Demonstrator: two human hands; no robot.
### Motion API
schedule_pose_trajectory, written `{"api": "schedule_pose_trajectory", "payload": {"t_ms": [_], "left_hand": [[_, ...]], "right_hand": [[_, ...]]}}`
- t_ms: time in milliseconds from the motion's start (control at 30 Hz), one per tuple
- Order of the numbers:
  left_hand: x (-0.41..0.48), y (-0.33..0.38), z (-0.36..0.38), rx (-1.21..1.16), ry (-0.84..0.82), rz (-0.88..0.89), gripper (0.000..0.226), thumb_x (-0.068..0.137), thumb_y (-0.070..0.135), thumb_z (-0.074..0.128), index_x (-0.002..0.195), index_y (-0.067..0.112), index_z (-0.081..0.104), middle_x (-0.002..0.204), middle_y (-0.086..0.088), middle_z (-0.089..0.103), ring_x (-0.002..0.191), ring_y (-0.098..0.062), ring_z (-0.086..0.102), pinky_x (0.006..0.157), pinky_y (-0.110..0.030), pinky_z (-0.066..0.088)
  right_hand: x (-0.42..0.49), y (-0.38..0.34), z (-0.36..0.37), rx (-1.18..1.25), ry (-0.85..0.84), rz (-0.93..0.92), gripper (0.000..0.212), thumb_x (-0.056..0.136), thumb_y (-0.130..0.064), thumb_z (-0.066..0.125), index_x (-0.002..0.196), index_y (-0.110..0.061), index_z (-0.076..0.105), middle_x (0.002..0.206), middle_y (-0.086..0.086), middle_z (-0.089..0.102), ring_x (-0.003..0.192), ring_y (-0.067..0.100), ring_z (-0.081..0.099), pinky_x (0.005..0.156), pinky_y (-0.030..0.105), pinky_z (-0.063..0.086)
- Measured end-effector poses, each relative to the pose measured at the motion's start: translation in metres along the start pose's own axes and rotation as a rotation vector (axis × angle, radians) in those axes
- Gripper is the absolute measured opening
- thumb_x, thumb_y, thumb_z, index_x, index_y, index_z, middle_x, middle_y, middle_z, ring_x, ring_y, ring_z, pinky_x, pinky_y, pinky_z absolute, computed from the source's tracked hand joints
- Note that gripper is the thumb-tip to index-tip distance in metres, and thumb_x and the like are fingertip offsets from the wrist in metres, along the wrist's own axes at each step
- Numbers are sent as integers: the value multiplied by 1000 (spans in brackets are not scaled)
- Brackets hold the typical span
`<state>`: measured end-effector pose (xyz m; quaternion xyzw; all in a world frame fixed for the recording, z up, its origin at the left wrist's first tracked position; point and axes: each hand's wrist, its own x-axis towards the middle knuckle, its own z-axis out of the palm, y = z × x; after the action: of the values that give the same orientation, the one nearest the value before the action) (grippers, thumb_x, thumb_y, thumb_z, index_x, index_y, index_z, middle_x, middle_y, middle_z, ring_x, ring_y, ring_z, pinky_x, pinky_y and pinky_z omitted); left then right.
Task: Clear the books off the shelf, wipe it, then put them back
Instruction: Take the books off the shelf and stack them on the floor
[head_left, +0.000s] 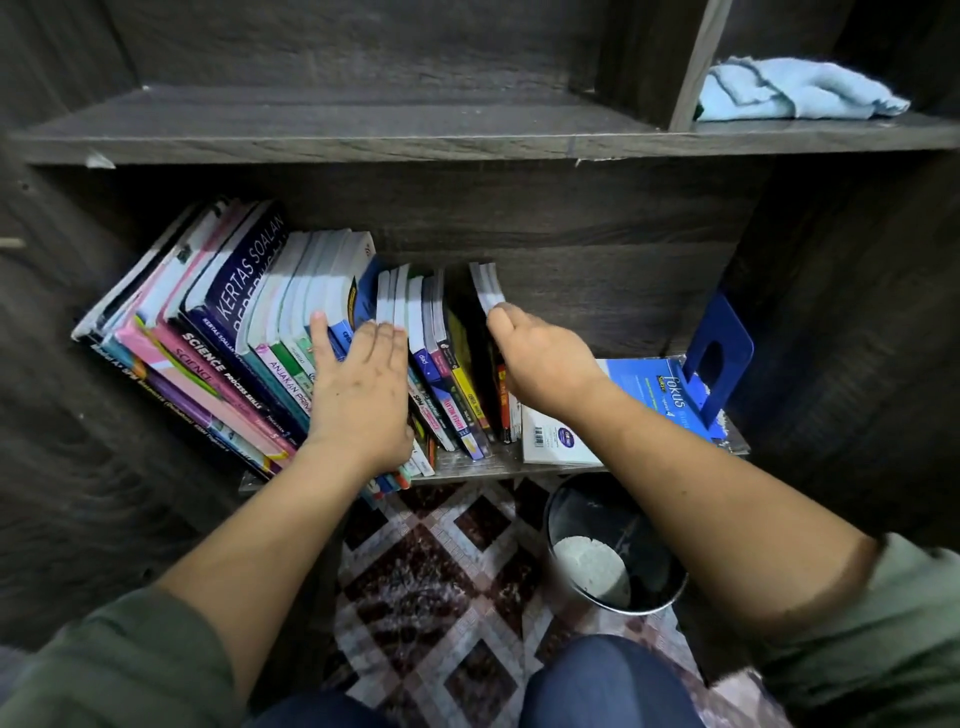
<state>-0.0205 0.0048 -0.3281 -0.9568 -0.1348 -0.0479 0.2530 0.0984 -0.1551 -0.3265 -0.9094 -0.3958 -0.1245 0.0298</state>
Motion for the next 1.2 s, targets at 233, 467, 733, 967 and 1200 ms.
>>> {"api": "schedule_pose_trajectory", "payload": {"t_ms": [233, 467, 733, 967, 1200], "left_hand": [[-1, 2, -2, -6, -8, -17, 101, 78, 56, 50, 154, 9, 4, 159, -7, 13, 147, -23, 12, 110, -69, -7], [-2, 3, -4, 23, -9, -22, 101, 79, 58, 49, 153, 8, 3, 159, -7, 13, 147, -23, 14, 108, -69, -9], [-1, 4, -3, 23, -5, -37, 103, 77, 60, 50, 154, 8, 3, 159, -7, 13, 146, -22, 15, 109, -68, -9], [-2, 6, -2, 14, -3, -51, 102, 78, 59, 48, 154, 8, 1, 160, -8, 11, 147, -22, 14, 110, -69, -8], [0, 5, -3, -4, -13, -39, 101, 79, 57, 48, 154, 8, 1, 160, -8, 10, 147, -23, 12, 109, -69, -9]], "right_hand": [[-15, 19, -1, -244, -60, 37, 44, 87, 6, 49, 127, -10, 42, 131, 17, 32, 106, 33, 47, 57, 34, 37], [-52, 70, 25, -233, -118, 159, 38, 89, 4, 48, 124, -9, 45, 144, 21, 28, 104, 40, 48, 57, 41, 45], [-106, 106, 77, -158, -436, 347, 40, 96, -3, 43, 133, -14, 35, 148, 13, 27, 109, 35, 55, 82, 47, 49], [-39, 39, 50, -145, -228, 236, 56, 88, -19, 54, 141, -17, 36, 144, 10, 39, 134, 32, 36, 113, 52, 25], [7, -27, 14, 151, -24, -151, 85, 83, -22, 67, 153, -17, 18, 160, 5, 17, 145, 22, 22, 115, 38, 24]]}}
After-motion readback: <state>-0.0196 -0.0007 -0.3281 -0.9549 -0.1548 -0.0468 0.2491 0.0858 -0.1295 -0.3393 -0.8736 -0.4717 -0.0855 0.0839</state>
